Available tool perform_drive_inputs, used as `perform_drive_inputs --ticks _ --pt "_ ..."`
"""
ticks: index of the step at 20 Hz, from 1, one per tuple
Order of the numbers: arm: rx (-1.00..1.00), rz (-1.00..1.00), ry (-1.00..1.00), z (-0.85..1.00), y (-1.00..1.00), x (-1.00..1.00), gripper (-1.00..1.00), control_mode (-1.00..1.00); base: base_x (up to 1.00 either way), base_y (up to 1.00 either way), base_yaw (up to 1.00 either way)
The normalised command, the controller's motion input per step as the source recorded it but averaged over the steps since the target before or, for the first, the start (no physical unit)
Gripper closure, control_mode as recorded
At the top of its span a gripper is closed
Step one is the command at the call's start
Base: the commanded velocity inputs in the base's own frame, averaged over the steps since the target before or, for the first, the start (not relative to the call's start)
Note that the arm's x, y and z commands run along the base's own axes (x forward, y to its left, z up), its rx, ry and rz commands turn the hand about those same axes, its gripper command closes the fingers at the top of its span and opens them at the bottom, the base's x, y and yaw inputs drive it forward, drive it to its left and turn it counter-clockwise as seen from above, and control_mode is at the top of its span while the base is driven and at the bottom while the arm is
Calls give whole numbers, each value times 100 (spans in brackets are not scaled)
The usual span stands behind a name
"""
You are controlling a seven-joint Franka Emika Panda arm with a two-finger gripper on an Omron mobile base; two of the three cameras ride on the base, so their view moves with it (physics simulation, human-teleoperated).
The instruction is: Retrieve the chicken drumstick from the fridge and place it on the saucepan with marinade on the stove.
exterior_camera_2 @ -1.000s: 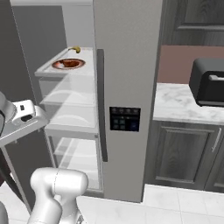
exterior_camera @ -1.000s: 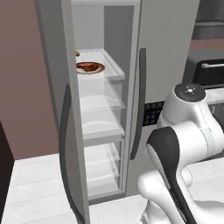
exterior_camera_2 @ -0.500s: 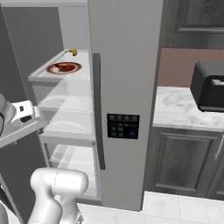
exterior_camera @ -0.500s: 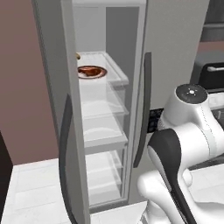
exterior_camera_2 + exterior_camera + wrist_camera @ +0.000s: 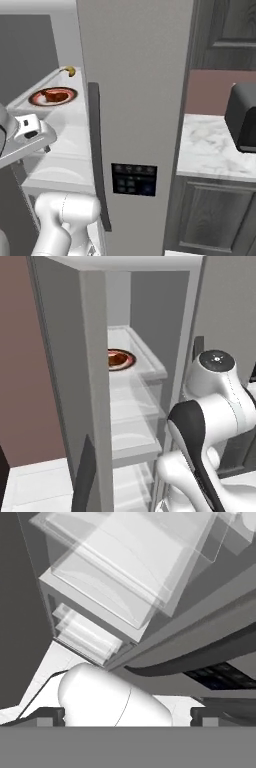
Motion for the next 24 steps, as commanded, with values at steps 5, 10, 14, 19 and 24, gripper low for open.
perform_drive_inputs --ticks 5,10,14,19,24 --pt "0 0 0 0 0 0 -100 100 16 65 -5" --pt "0 0 0 0 0 0 -100 100 0 62 -4" --pt "0 0 0 0 0 0 -100 100 0 0 0" --pt "0 0 0 0 0 0 -100 100 0 -6 0" --pt "0 0 0 0 0 0 -100 100 0 -46 0"
